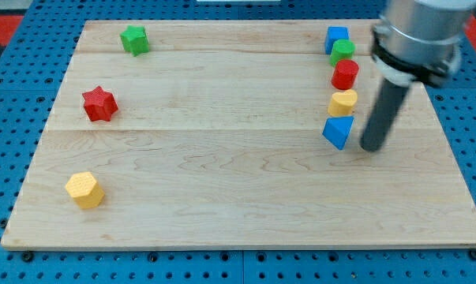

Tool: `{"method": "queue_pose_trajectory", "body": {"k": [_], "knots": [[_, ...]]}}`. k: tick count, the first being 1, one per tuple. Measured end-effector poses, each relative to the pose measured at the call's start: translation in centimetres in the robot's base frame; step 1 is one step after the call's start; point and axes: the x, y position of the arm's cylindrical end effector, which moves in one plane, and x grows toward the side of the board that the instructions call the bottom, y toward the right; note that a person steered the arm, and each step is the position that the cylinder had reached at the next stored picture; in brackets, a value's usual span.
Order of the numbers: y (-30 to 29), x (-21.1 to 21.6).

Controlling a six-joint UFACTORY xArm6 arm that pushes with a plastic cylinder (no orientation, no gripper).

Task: Push the yellow hexagon towards the left side of the triangle

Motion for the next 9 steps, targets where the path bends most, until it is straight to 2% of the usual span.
{"method": "queue_pose_trajectory", "body": {"k": [1,2,3,4,5,6,7,9], "knots": [[-7.7,6.4],[-22.0,9.5],[-36.6,8.3],[-43.2,4.4],[-40.8,2.2],[-45.5,0.3],[-42.0,-1.4],[-21.1,-0.7]]}}
